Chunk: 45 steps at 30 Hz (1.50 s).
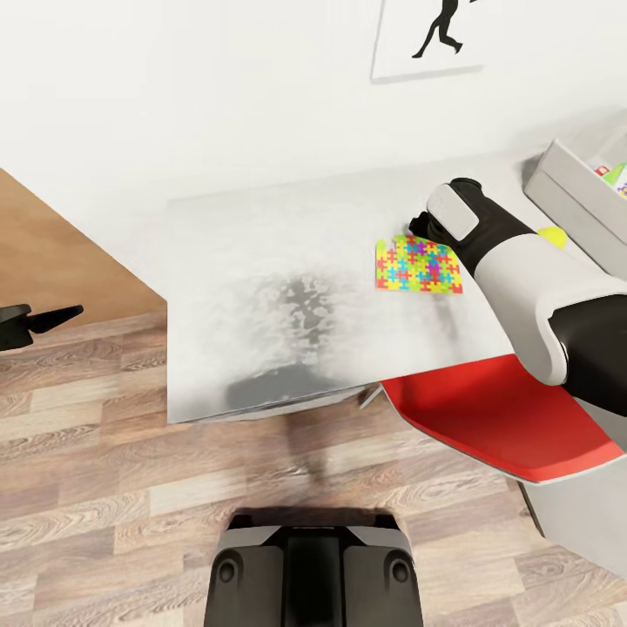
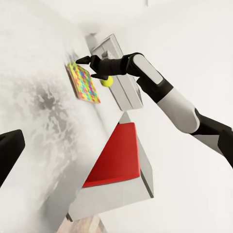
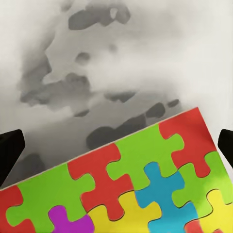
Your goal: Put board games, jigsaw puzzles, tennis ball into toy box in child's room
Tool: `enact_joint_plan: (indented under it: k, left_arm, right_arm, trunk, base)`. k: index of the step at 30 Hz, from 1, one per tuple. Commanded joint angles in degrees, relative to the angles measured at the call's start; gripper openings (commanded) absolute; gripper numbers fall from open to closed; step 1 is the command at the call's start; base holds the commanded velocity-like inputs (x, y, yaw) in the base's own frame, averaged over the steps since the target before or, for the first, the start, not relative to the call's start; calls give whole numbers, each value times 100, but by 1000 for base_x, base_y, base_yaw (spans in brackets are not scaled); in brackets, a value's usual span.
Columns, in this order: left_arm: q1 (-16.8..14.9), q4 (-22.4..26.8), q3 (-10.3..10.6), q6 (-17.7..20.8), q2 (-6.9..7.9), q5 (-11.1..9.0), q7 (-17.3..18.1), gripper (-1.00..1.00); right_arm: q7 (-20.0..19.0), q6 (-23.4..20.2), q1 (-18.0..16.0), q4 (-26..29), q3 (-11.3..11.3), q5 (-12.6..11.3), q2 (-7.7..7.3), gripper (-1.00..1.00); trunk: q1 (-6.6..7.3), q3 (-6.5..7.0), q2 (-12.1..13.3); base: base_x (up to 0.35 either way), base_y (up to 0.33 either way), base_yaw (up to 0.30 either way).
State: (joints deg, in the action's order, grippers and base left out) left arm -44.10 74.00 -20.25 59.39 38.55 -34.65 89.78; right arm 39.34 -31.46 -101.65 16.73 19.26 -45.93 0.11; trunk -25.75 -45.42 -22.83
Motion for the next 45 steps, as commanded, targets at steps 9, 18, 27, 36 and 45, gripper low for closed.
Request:
enact_joint_plan:
  k: [9,18,27,36,45]
  left_arm:
    - [-2,1,3,61,3,10,22,100]
    - [-2,0,3,61,4,3,22,100]
    - [-2,1,3,61,11,2,22,100]
    - [-2,1,3,61,18,3,22,100]
    - [-2,-3,2,61,21,-1,22,100]
  right_arm:
    - [23,-35,-4,6,26,-30,-9,100]
    - [21,-44,-4,3,25,-48,-6,100]
    - [21,-46,-4,-3,25,-56,-3,100]
    - [21,-53,-4,-3,25,-57,-2,100]
    - [21,-59,-4,-3,25,-62,-2,100]
  trunk:
    - [-3,-7,-9]
    - [-3,-7,-9]
    - [-3,-7,-9]
    - [-3,-7,-9]
    - [-3,-7,-9]
  base:
    - [-74,22,0]
    - [-54,96,0]
    - [-35,144,0]
    - [-25,93,0]
    - [-4,89,0]
